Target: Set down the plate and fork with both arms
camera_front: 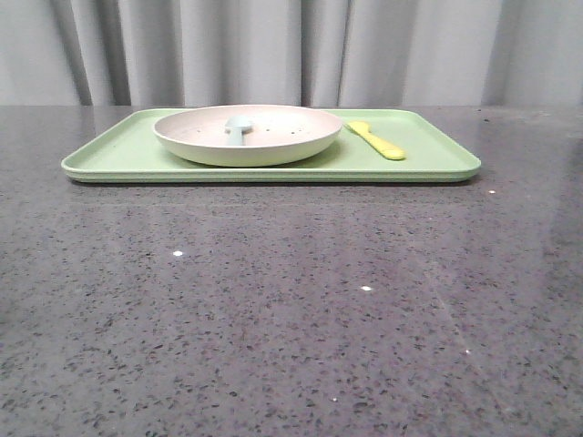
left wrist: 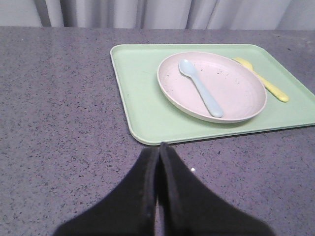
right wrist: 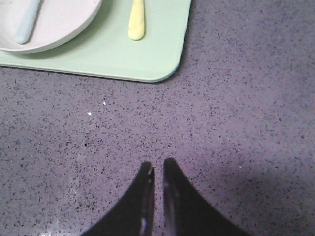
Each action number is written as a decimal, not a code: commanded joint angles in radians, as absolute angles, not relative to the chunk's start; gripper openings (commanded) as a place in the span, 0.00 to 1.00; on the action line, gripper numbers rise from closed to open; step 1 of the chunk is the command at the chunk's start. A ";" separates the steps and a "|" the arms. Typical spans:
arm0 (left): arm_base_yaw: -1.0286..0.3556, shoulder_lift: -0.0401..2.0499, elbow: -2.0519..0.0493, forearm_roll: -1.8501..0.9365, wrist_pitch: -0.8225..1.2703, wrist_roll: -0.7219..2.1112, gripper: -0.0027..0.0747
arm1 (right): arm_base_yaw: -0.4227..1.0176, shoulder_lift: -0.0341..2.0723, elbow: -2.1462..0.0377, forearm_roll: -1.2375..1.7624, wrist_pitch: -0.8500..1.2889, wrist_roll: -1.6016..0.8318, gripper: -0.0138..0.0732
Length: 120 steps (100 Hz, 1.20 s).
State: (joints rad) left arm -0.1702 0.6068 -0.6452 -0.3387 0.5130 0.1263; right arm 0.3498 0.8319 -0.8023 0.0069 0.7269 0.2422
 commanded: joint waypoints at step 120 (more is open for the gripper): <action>-0.174 0.367 -0.528 -0.357 0.459 0.126 0.01 | 0.347 0.354 -0.513 -0.021 0.541 0.236 0.08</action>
State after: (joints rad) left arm -0.1702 0.3603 -0.5026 -0.3387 0.5307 0.1263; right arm 0.3498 0.3503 -0.4894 -0.0092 0.6176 0.2422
